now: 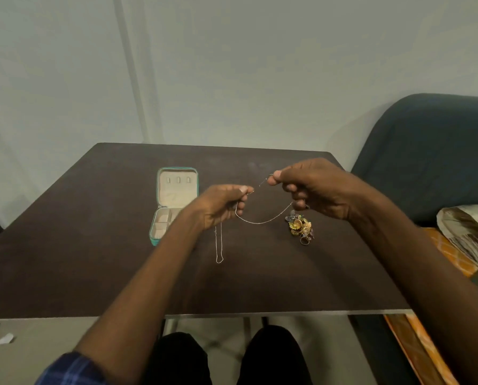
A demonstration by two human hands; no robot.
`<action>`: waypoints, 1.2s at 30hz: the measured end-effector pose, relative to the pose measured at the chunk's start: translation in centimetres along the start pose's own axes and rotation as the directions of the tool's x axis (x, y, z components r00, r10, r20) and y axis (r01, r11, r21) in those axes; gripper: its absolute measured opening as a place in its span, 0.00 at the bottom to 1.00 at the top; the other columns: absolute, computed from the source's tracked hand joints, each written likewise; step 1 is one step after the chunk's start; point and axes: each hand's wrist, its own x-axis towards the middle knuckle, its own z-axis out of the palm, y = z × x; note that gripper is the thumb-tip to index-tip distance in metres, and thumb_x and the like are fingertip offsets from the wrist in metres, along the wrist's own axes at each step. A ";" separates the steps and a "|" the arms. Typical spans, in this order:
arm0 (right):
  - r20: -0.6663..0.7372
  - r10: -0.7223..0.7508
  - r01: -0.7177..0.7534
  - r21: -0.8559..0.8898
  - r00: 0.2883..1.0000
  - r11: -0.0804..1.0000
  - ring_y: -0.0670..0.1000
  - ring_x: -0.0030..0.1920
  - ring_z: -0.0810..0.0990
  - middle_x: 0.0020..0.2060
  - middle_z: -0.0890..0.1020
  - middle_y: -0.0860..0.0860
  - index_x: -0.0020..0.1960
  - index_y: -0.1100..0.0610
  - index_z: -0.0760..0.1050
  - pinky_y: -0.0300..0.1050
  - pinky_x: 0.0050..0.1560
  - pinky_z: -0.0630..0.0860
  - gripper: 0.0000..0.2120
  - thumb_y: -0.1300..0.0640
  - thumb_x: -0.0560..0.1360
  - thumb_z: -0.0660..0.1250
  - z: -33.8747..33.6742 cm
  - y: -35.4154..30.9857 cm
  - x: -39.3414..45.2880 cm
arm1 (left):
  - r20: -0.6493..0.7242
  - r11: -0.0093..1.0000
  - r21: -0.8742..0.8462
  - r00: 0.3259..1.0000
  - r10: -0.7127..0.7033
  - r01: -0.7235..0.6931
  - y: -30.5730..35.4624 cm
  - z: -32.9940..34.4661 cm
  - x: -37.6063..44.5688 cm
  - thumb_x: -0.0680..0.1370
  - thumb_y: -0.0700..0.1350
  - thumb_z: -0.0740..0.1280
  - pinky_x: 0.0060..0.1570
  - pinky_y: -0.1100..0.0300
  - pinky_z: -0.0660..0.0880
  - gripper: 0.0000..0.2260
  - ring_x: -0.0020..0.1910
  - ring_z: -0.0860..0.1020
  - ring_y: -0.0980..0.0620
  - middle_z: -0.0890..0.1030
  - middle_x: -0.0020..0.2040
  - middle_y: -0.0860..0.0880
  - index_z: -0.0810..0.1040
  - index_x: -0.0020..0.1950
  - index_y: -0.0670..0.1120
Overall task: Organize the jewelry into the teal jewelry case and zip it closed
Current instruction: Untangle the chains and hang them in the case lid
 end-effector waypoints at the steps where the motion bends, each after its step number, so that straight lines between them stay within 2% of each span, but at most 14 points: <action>1: 0.006 0.013 -0.013 -0.030 1.000 0.999 0.43 0.22 0.62 0.24 0.68 0.48 0.44 0.64 0.80 0.35 0.23 0.63 0.08 0.60 0.75 0.65 -0.2 -0.3 0.2 | -0.001 1.000 -0.017 1.000 -0.001 0.001 -0.5 0.3 0.0 0.80 0.39 0.60 0.29 0.68 0.75 0.07 0.27 0.74 0.59 0.74 0.34 0.50 0.77 0.49 0.41; 7: 0.025 0.075 -0.071 -0.109 0.997 0.992 0.43 0.23 0.62 0.26 0.68 0.48 0.45 0.62 0.80 0.35 0.22 0.64 0.06 0.60 0.75 0.66 -0.5 -1.7 1.0 | -0.013 0.996 -0.092 1.000 -0.015 0.014 -2.1 1.5 -0.7 0.80 0.40 0.60 0.34 0.64 0.78 0.07 0.30 0.77 0.57 0.75 0.37 0.48 0.77 0.51 0.42; 13: 0.039 0.100 -0.093 -0.144 0.994 0.985 0.44 0.24 0.62 0.27 0.68 0.48 0.46 0.62 0.79 0.35 0.23 0.64 0.06 0.60 0.75 0.65 -0.4 -2.8 1.5 | -0.012 0.985 -0.174 1.000 -0.017 0.015 -3.2 2.2 -1.6 0.80 0.45 0.60 0.38 0.61 0.78 0.08 0.34 0.78 0.54 0.76 0.38 0.47 0.77 0.52 0.43; 17: 0.052 0.101 -0.095 -0.121 0.993 0.988 0.43 0.23 0.62 0.27 0.68 0.48 0.45 0.61 0.79 0.35 0.23 0.65 0.06 0.59 0.75 0.65 -0.5 -3.0 1.6 | -0.009 0.955 -0.296 1.000 -0.006 0.003 -3.7 2.8 -2.5 0.80 0.48 0.59 0.45 0.58 0.78 0.11 0.39 0.80 0.52 0.78 0.40 0.46 0.77 0.53 0.43; 19: 0.057 0.104 -0.097 -0.115 0.993 0.989 0.43 0.23 0.62 0.26 0.68 0.48 0.45 0.61 0.79 0.34 0.23 0.65 0.06 0.59 0.75 0.65 -0.4 -2.9 1.7 | -0.108 0.935 -0.351 0.994 0.019 -0.057 -4.1 3.3 -2.8 0.80 0.48 0.59 0.53 0.54 0.76 0.11 0.45 0.80 0.50 0.79 0.45 0.45 0.77 0.54 0.43; 21: 0.062 0.105 -0.097 -0.114 0.993 0.989 0.43 0.22 0.62 0.26 0.68 0.48 0.45 0.61 0.79 0.35 0.23 0.65 0.06 0.60 0.75 0.65 -0.2 -2.9 1.7 | -0.290 0.886 -0.433 0.956 0.036 -0.165 -4.6 3.9 -3.2 0.80 0.46 0.60 0.59 0.53 0.74 0.12 0.52 0.79 0.48 0.78 0.51 0.44 0.75 0.59 0.41; 23: 0.068 0.101 -0.093 -0.118 0.993 0.989 0.43 0.22 0.62 0.26 0.68 0.48 0.45 0.62 0.79 0.35 0.23 0.65 0.06 0.60 0.75 0.65 0.1 -3.0 1.7 | -0.503 0.788 -0.530 0.864 0.004 -0.313 -5.3 4.7 -4.4 0.80 0.43 0.61 0.57 0.55 0.75 0.12 0.51 0.78 0.49 0.78 0.52 0.44 0.73 0.62 0.42; 25: 0.077 0.094 -0.084 -0.118 0.993 0.989 0.43 0.22 0.62 0.25 0.67 0.48 0.45 0.62 0.79 0.35 0.23 0.64 0.06 0.60 0.76 0.64 0.4 -3.1 1.7 | -0.594 0.707 -0.603 0.800 -0.089 -0.369 -6.8 6.2 -6.1 0.80 0.42 0.61 0.47 0.59 0.77 0.08 0.43 0.78 0.51 0.78 0.46 0.45 0.75 0.57 0.42; 26: 0.084 0.089 -0.079 -0.115 0.993 0.990 0.43 0.22 0.62 0.25 0.67 0.48 0.45 0.61 0.79 0.35 0.23 0.65 0.06 0.60 0.76 0.64 0.5 -3.1 1.7 | -0.554 0.678 -0.657 0.821 -0.137 -0.330 -7.8 7.3 -7.2 0.79 0.42 0.61 0.42 0.60 0.77 0.07 0.39 0.78 0.52 0.79 0.42 0.46 0.76 0.53 0.43; 28: 0.099 0.080 -0.068 -0.113 0.992 0.991 0.43 0.22 0.61 0.25 0.67 0.47 0.45 0.61 0.79 0.35 0.23 0.65 0.07 0.60 0.76 0.64 0.7 -3.1 1.7 | -0.348 0.598 -0.787 0.910 -0.225 -0.154 -9.0 9.5 -9.0 0.79 0.46 0.61 0.37 0.60 0.79 0.09 0.34 0.80 0.52 0.81 0.37 0.46 0.78 0.48 0.43; 29: 0.100 0.079 -0.067 -0.113 0.992 0.991 0.43 0.23 0.61 0.25 0.67 0.47 0.45 0.61 0.79 0.35 0.23 0.65 0.07 0.60 0.76 0.64 0.9 -3.1 1.7 | -0.218 0.555 -0.831 0.942 -0.256 -0.042 -9.3 10.3 -9.4 0.79 0.49 0.61 0.39 0.58 0.79 0.12 0.36 0.81 0.51 0.82 0.38 0.45 0.79 0.49 0.42; 31: 0.094 0.079 -0.068 -0.112 0.992 0.991 0.43 0.23 0.61 0.26 0.67 0.47 0.45 0.61 0.79 0.34 0.23 0.65 0.07 0.59 0.76 0.64 1.1 -3.0 1.6 | -0.020 0.483 -0.868 0.966 -0.257 0.111 -9.0 11.1 -9.3 0.78 0.56 0.58 0.47 0.54 0.78 0.21 0.45 0.82 0.47 0.83 0.47 0.42 0.77 0.55 0.40; 33: 0.086 0.082 -0.074 -0.092 0.993 0.993 0.43 0.23 0.61 0.26 0.67 0.47 0.45 0.61 0.79 0.34 0.22 0.66 0.07 0.59 0.76 0.63 1.3 -2.7 1.4 | 0.033 0.436 -0.892 0.980 -0.194 0.116 -8.1 10.9 -8.4 0.78 0.61 0.55 0.54 0.51 0.74 0.26 0.52 0.79 0.45 0.80 0.54 0.40 0.73 0.60 0.39; 36: 0.079 0.113 -0.111 -0.036 0.990 0.993 0.42 0.22 0.62 0.25 0.68 0.47 0.45 0.61 0.78 0.34 0.22 0.66 0.07 0.59 0.76 0.63 1.4 -2.1 1.1 | -0.023 0.404 -0.914 0.988 -0.156 0.042 -6.7 10.1 -6.7 0.78 0.59 0.56 0.55 0.51 0.73 0.25 0.51 0.79 0.45 0.80 0.53 0.40 0.73 0.58 0.39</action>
